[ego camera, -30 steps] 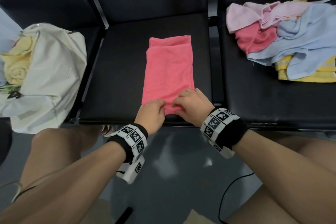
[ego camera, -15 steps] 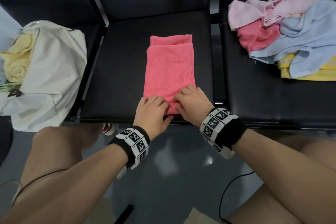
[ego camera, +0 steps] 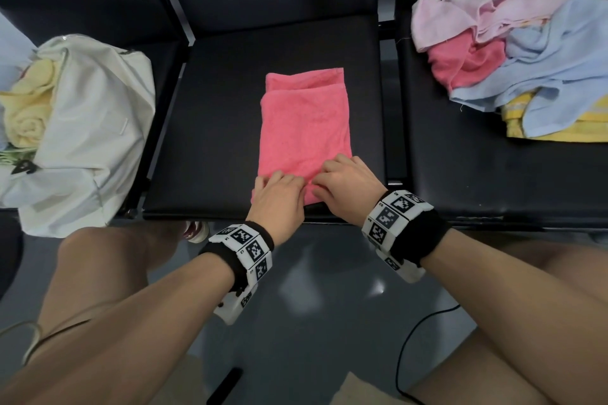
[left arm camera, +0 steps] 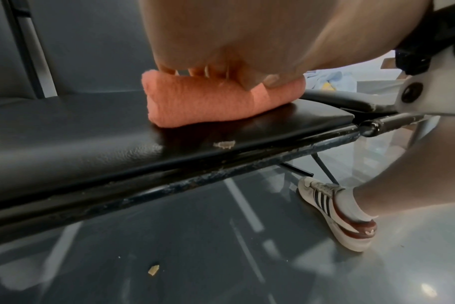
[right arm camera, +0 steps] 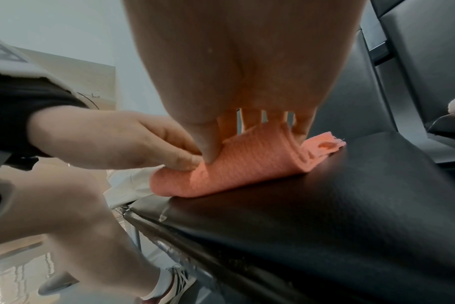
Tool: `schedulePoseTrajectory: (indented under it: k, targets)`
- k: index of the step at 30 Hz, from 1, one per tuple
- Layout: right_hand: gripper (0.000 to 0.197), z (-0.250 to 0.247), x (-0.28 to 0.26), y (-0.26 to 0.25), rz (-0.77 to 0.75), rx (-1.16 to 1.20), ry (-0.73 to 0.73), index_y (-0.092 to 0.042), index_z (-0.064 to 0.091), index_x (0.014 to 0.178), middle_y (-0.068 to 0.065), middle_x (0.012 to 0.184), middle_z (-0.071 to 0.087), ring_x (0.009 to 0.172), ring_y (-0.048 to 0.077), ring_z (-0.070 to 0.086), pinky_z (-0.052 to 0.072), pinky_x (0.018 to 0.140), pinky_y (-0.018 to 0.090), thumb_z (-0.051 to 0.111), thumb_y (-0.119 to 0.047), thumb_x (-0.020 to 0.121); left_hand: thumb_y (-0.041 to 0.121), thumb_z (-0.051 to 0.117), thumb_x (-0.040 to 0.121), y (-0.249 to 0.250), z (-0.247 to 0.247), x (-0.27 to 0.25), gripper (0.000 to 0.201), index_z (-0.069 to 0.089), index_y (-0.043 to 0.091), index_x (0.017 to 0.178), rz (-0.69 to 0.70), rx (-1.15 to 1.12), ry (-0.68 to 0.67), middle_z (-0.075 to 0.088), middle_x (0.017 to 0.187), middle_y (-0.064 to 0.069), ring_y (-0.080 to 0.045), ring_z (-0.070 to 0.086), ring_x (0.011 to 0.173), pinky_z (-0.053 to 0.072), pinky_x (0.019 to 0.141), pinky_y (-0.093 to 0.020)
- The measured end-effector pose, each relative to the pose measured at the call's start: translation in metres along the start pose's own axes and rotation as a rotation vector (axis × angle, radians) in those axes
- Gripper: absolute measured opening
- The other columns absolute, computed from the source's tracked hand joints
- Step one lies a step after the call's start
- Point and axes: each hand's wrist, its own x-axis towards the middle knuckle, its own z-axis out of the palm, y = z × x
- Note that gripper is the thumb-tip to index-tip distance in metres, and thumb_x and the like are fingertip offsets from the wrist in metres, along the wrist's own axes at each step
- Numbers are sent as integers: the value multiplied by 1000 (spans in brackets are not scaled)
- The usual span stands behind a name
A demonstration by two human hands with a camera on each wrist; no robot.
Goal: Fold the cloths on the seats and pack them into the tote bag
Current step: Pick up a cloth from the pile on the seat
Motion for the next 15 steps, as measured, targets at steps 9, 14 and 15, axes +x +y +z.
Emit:
schedulePoseTrajectory:
  k: [9, 14, 15]
  targets:
    - [22, 0, 3, -5, 86, -4, 20, -18, 57, 108, 0, 104, 67, 105, 23, 53, 33, 92, 37, 45, -35, 99, 28, 56, 94, -6, 1, 0, 16, 68, 19, 87, 42, -17, 185, 60, 90, 6, -19, 55, 91, 37, 88, -39]
    - [25, 4, 6, -3, 99, 13, 78, -15, 66, 102, 2, 103, 63, 105, 24, 51, 35, 90, 37, 51, -34, 96, 34, 62, 87, -6, 3, -11, 18, 70, 17, 87, 143, 61, 223, 61, 97, 3, -21, 55, 92, 41, 84, -43]
    - [24, 4, 6, -2, 92, 17, 93, -14, 68, 99, 3, 102, 61, 104, 24, 50, 36, 88, 38, 55, -34, 94, 35, 69, 82, -7, 2, -11, 19, 70, 17, 89, 152, 87, 200, 60, 98, 3, -22, 54, 95, 41, 84, -42]
